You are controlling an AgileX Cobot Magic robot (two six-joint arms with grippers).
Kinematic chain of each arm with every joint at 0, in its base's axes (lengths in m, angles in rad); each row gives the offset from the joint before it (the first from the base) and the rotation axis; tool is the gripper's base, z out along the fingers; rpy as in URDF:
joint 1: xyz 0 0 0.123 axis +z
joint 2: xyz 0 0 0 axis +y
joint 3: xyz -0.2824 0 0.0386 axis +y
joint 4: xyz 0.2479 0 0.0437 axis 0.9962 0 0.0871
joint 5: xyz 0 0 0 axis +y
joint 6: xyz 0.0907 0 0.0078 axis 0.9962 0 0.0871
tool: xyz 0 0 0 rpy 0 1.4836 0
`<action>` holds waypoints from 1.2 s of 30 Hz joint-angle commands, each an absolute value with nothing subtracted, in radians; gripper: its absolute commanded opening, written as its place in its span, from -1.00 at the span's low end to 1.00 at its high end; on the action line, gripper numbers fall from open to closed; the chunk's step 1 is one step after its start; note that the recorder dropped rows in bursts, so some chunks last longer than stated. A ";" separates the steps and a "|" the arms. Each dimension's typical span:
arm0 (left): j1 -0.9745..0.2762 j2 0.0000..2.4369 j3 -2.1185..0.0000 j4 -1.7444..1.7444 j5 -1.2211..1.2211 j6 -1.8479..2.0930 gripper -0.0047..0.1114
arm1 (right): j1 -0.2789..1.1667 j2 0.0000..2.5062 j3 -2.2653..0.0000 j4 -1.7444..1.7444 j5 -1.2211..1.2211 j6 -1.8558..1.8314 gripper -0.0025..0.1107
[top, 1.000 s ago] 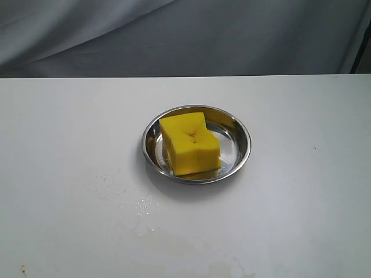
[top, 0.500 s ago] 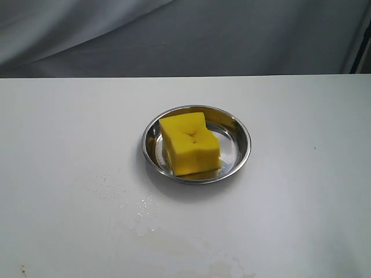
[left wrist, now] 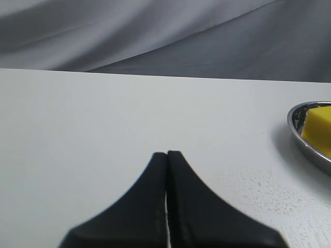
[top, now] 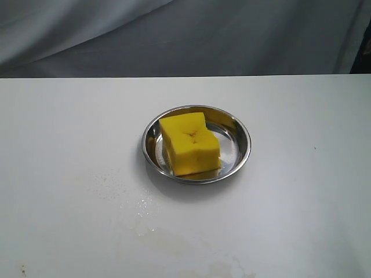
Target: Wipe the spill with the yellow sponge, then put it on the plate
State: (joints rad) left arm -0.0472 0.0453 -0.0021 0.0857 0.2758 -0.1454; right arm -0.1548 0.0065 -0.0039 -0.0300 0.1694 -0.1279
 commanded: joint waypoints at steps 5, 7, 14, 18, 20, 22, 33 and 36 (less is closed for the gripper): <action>-0.046 0.048 0.000 0.091 0.263 -0.153 -0.92 | -0.250 0.000 0.000 -0.042 0.361 -0.142 -0.96; -0.046 0.048 0.000 0.091 0.263 -0.153 -0.92 | -0.234 0.000 0.000 -0.042 0.359 -0.142 -0.96; -0.046 0.048 0.000 0.091 0.263 -0.153 -0.92 | -0.195 0.000 0.000 -0.038 0.359 -0.142 -0.96; -0.046 0.048 0.000 0.091 0.263 -0.153 -0.92 | -0.195 0.000 0.000 -0.038 0.359 -0.142 -0.96; -0.046 0.048 0.000 0.091 0.263 -0.153 -0.92 | -0.195 0.000 0.000 -0.038 0.359 -0.142 -0.96; -0.046 0.048 0.000 0.091 0.263 -0.153 -0.92 | -0.195 0.000 0.000 -0.038 0.359 -0.142 -0.96; -0.046 0.048 0.000 0.091 0.263 -0.151 -0.92 | -0.155 0.000 0.000 -0.035 0.359 -0.139 -0.96; -0.046 0.048 0.000 0.091 0.263 -0.153 -0.92 | -0.149 0.000 0.000 -0.035 0.359 -0.139 -0.96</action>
